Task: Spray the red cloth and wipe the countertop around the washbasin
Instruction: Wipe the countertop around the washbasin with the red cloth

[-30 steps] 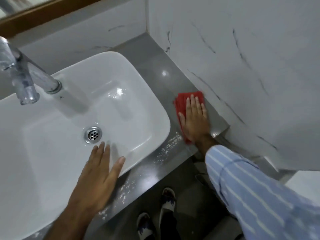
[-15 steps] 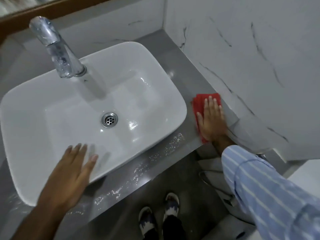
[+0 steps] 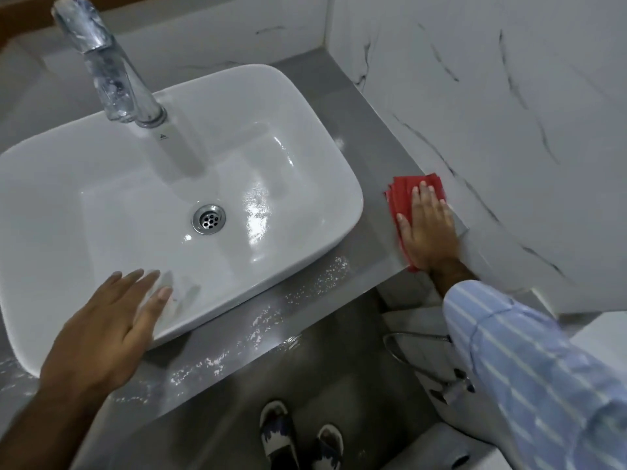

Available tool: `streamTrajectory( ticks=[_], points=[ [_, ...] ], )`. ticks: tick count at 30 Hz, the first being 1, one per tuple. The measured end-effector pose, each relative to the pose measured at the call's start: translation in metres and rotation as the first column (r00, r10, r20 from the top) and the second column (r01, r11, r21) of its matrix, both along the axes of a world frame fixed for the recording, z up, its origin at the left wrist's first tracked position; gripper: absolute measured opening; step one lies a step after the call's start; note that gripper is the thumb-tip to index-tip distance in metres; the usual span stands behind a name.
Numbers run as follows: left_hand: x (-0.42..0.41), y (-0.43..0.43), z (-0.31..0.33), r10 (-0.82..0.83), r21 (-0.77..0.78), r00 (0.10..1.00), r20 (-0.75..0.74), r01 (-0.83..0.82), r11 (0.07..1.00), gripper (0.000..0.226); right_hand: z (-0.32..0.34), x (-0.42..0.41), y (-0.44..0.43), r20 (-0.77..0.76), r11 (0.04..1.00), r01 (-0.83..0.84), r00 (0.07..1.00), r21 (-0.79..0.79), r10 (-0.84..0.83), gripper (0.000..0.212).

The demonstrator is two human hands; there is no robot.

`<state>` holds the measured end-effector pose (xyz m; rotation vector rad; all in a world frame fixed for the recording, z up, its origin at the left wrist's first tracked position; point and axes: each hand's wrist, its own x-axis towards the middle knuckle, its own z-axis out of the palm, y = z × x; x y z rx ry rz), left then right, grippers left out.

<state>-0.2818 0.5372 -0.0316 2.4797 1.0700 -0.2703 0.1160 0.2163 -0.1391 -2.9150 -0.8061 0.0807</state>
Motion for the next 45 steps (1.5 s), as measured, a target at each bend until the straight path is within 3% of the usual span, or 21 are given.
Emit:
streamTrajectory(
  ticks=[2, 4, 6, 8, 12, 14, 16, 18, 21, 24, 26, 29, 31, 33, 36, 39, 41, 45],
  points=[
    [0.0, 0.0, 0.0, 0.007, 0.018, 1.0, 0.001, -0.007, 1.0, 0.104, -0.007, -0.032, 0.012, 0.048, 0.998, -0.005, 0.999, 0.06, 0.002, 0.073],
    [0.001, -0.001, 0.001, 0.007, 0.019, 1.0, 0.005, -0.008, 1.0, 0.104, -0.021, -0.071, 0.019, 0.083, 0.977, -0.194, 0.979, 0.089, 0.187, 0.071],
    [0.002, -0.001, 0.002, -0.002, 0.018, 1.0, 0.0, 0.002, 1.0, 0.106, -0.031, -0.085, 0.017, 0.099, 0.892, -0.447, 0.893, 0.074, 0.439, 0.071],
    [0.003, -0.003, 0.005, -0.001, 0.019, 1.0, 0.001, 0.001, 1.0, 0.105, -0.031, -0.067, 0.009, 0.11, 0.847, -0.527, 0.848, 0.068, 0.518, 0.071],
    [0.003, -0.007, 0.007, 0.017, 0.048, 1.0, 0.014, -0.017, 0.999, 0.099, -0.025, -0.03, -0.011, 0.113, 0.963, -0.222, 0.972, 0.15, 0.207, 0.066],
    [0.0, -0.007, 0.007, -0.003, 0.066, 1.0, 0.019, 0.001, 0.998, 0.098, -0.026, -0.051, -0.007, 0.122, 0.971, -0.02, 0.992, 0.237, -0.009, 0.063],
    [0.001, -0.007, 0.007, -0.003, 0.075, 1.0, 0.026, 0.001, 0.997, 0.098, -0.027, -0.085, 0.007, 0.127, 0.947, 0.072, 0.985, 0.314, -0.118, 0.062],
    [0.004, -0.007, 0.007, -0.009, 0.077, 1.0, 0.023, 0.007, 0.997, 0.097, -0.033, -0.129, 0.031, 0.135, 0.935, 0.018, 0.988, 0.355, -0.07, 0.062],
    [0.008, -0.008, 0.008, -0.026, 0.072, 0.999, 0.035, 0.023, 0.997, 0.096, -0.042, -0.187, 0.056, 0.134, 0.926, -0.187, 0.979, 0.329, 0.151, 0.063],
    [0.007, -0.008, 0.008, -0.059, 0.061, 0.997, 0.053, 0.055, 0.997, 0.095, -0.042, -0.174, 0.042, 0.173, 0.89, -0.396, 0.916, 0.228, 0.363, 0.065],
    [0.001, -0.006, 0.008, -0.071, 0.072, 0.995, 0.077, 0.065, 0.995, 0.094, -0.037, -0.147, 0.031, 0.204, 0.921, -0.322, 0.938, 0.221, 0.279, 0.066],
    [-0.003, -0.002, 0.007, -0.108, 0.057, 0.987, 0.123, 0.102, 0.993, 0.092, -0.024, -0.134, 0.03, 0.084, 0.958, 0.052, 0.993, 0.282, -0.079, 0.064],
    [-0.003, 0.002, 0.008, -0.128, -0.012, 0.978, 0.163, 0.132, 0.991, 0.09, -0.023, -0.163, 0.043, 0.1, 0.956, 0.068, 0.99, 0.286, -0.1, 0.064],
    [-0.009, 0.007, 0.009, -0.155, -0.017, 0.971, 0.185, 0.161, 0.987, 0.083, -0.029, -0.217, 0.067, 0.149, 0.953, -0.072, 0.988, 0.293, 0.029, 0.064],
    [-0.029, 0.019, 0.013, -0.218, 0.086, 0.962, 0.165, 0.207, 0.975, 0.077, -0.041, -0.284, 0.095, 0.109, 0.886, -0.383, 0.924, 0.26, 0.367, 0.064],
    [-0.053, 0.042, 0.015, -0.336, 0.202, 0.933, 0.126, 0.307, 0.93, 0.074, -0.042, -0.254, 0.086, 0.15, 0.767, -0.62, 0.784, 0.166, 0.602, 0.065],
    [-0.06, 0.056, 0.013, -0.411, 0.261, 0.903, 0.125, 0.37, 0.892, 0.07, -0.039, -0.228, 0.076, 0.185, 0.796, -0.592, 0.802, 0.126, 0.568, 0.065],
    [-0.062, 0.061, 0.008, -0.455, 0.338, 0.865, 0.21, 0.372, 0.864, 0.062, -0.042, -0.252, 0.088, 0.138, 0.94, -0.204, 0.975, 0.274, 0.171, 0.061]
  ],
)
